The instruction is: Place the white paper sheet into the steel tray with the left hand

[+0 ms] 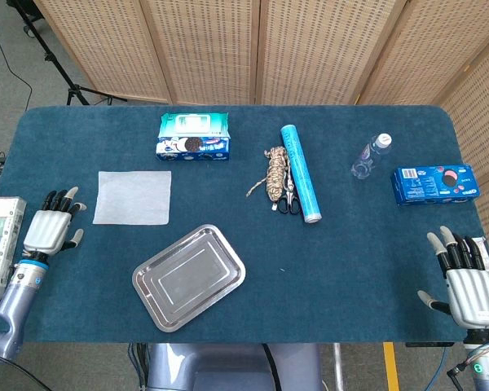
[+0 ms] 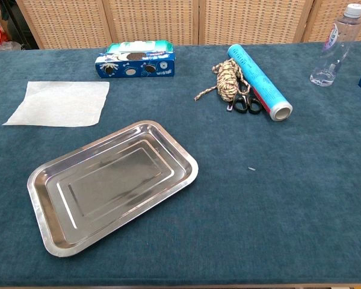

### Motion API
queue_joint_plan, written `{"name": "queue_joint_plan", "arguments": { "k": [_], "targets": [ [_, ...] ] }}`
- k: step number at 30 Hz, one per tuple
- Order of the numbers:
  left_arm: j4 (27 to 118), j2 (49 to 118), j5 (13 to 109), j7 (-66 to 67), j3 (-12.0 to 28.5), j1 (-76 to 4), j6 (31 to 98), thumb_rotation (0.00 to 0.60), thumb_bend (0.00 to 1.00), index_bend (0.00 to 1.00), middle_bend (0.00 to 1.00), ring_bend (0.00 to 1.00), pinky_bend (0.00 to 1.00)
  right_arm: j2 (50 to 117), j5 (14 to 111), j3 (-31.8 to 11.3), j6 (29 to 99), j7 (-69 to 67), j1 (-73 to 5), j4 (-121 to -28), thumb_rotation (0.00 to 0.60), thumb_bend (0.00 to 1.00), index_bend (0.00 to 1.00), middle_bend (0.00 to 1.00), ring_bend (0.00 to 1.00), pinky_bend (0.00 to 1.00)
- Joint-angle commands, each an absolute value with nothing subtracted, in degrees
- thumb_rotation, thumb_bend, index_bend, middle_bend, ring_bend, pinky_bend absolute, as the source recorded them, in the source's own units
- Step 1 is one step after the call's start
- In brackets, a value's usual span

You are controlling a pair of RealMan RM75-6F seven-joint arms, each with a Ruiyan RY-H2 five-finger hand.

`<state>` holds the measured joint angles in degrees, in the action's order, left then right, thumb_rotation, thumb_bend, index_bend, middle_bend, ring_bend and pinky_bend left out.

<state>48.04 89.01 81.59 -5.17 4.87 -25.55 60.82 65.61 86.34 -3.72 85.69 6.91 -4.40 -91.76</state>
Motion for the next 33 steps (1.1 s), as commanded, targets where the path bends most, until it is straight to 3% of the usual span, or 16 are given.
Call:
{"name": "queue_joint_plan", "arguments": {
  "k": [1, 25, 33],
  "targets": [
    [47.27, 89.79, 81.98, -5.98, 4.60, -26.02, 60.74, 0.506, 0.41, 0.30, 0.00, 0.00, 0.00, 65.60, 86.36, -3.75, 85.78, 6.76, -4.37, -91.70, 0.600, 0.00, 0.04, 0.00, 0.00, 0.00],
    [42.62, 93.09, 81.24, -6.66, 4.56, -28.60, 57.89, 0.515, 0.41, 0.30, 0.00, 0.00, 0.00, 65.47, 86.84, -3.90, 86.48, 5.50, -4.16, -91.22, 0.600, 0.00, 0.04, 0.00, 0.00, 0.00],
    [39.78, 95.25, 81.31, -6.38, 4.43, -29.81, 56.70, 0.549, 0.41, 0.31, 0.00, 0.00, 0.00, 65.58, 86.92, -3.95, 86.67, 5.47, -4.12, -91.16, 0.600, 0.00, 0.04, 0.00, 0.00, 0.00]
  ]
}}
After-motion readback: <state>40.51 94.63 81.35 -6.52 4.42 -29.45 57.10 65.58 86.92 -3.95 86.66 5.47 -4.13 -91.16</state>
